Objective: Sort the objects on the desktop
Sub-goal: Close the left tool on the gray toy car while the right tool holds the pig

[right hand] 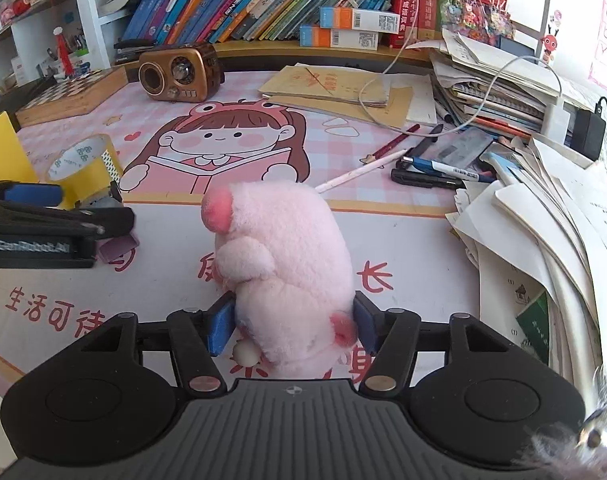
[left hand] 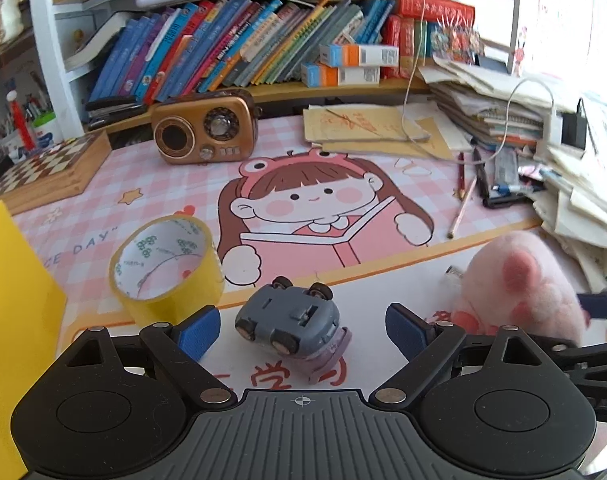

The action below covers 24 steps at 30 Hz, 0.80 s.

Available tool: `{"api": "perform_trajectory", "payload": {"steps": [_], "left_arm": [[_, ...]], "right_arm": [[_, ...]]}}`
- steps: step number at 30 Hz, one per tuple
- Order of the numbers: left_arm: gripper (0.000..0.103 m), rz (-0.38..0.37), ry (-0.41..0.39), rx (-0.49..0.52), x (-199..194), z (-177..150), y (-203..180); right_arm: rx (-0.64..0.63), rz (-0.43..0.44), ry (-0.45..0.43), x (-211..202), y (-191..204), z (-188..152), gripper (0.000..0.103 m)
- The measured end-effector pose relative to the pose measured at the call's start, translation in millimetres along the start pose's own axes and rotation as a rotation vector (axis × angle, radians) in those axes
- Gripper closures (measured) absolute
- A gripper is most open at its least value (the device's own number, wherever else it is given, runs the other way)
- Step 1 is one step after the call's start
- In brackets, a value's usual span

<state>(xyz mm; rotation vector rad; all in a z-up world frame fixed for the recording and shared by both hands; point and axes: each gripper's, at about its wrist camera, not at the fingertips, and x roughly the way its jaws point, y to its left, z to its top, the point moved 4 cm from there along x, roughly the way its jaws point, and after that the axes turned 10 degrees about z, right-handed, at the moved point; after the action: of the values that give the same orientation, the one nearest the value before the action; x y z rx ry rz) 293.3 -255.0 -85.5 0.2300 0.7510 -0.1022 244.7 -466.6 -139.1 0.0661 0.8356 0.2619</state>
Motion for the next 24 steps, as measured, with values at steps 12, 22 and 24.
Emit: {"api": "perform_trajectory", "payload": {"steps": [12, 22, 24], "left_arm": [[0.012, 0.033, 0.081, 0.018, 29.5, -0.1, -1.2], [0.037, -0.01, 0.126, 0.011, 33.6, -1.6, 3.3], [0.037, -0.015, 0.114, 0.006, 30.4, -1.1, 4.2]], "right_arm": [[-0.078, 0.008, -0.011, 10.8, 6.8, 17.2, 0.029], [-0.084, 0.006, 0.038, 26.6, 6.2, 19.2, 0.034], [-0.081, 0.007, 0.039, 27.4, 5.4, 19.4, 0.036]]}}
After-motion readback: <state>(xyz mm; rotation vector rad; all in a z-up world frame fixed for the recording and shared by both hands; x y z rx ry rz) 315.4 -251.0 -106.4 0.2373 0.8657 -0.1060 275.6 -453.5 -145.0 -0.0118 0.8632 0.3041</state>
